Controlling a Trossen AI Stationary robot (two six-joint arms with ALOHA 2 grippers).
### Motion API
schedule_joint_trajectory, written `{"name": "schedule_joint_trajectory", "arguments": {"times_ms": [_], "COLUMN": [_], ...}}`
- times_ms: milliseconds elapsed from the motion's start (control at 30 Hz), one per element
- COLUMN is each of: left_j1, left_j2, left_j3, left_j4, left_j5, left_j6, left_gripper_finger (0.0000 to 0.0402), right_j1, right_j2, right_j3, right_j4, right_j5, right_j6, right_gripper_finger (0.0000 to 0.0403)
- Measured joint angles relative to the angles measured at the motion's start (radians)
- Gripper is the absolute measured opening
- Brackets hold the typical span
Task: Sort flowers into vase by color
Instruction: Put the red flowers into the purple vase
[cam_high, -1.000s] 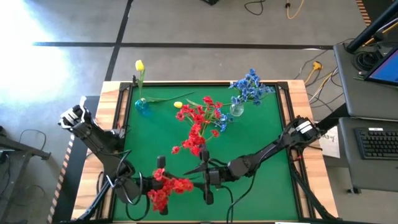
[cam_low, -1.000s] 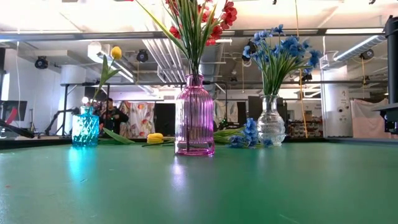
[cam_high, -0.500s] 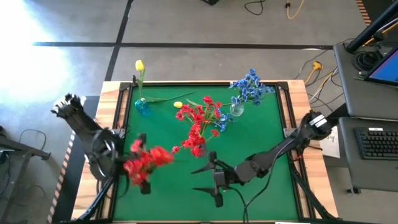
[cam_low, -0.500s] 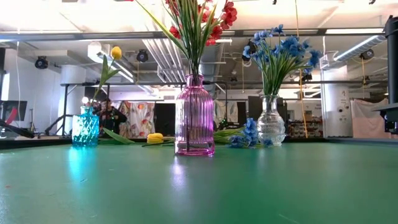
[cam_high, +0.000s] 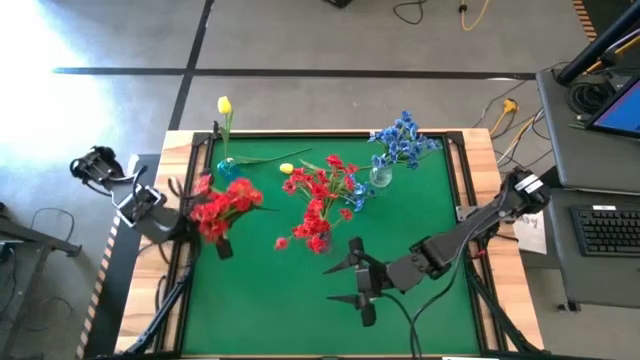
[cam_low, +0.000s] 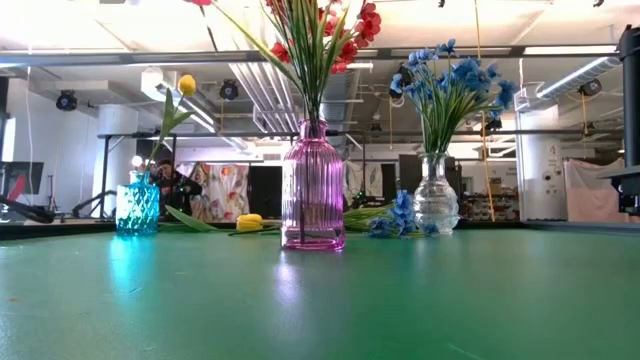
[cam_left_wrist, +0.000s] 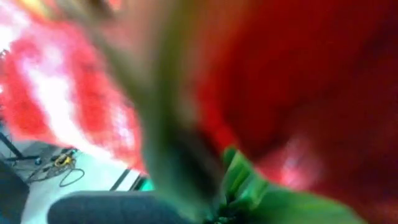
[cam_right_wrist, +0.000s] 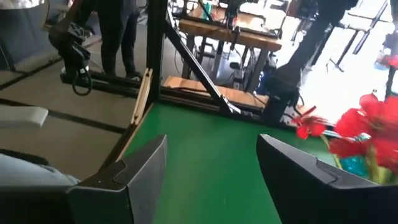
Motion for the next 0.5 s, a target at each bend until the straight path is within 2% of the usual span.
{"name": "schedule_joint_trajectory", "arguments": {"times_ms": [133, 267, 400, 500], "left_j1": [0.105, 0.185, 0.234, 0.241], "left_j2": [-0.003, 0.025, 0.056, 0.06], "left_j3": [-0.029, -0.082, -0.148, -0.186], "left_j4": [0.046, 0.206, 0.342, 0.402], "left_j5": [0.14, 0.279, 0.348, 0.356], "left_j6": [-0.019, 0.009, 0.046, 0.052], "left_gripper_finger": [0.0001, 0.0001, 0.0001, 0.0001], "right_j1": [0.0, 0.0, 0.0, 0.0], "right_j2": [-0.025, -0.039, -0.062, -0.088], "right_j3": [0.0, 0.0, -0.001, -0.001], "right_j4": [-0.061, -0.127, -0.198, -0.234], "right_j5": [0.0, 0.0, 0.0, 0.0], "right_j6": [0.016, 0.022, 0.042, 0.064], "right_gripper_finger": [0.0241, 0.0242, 0.024, 0.0242]}}
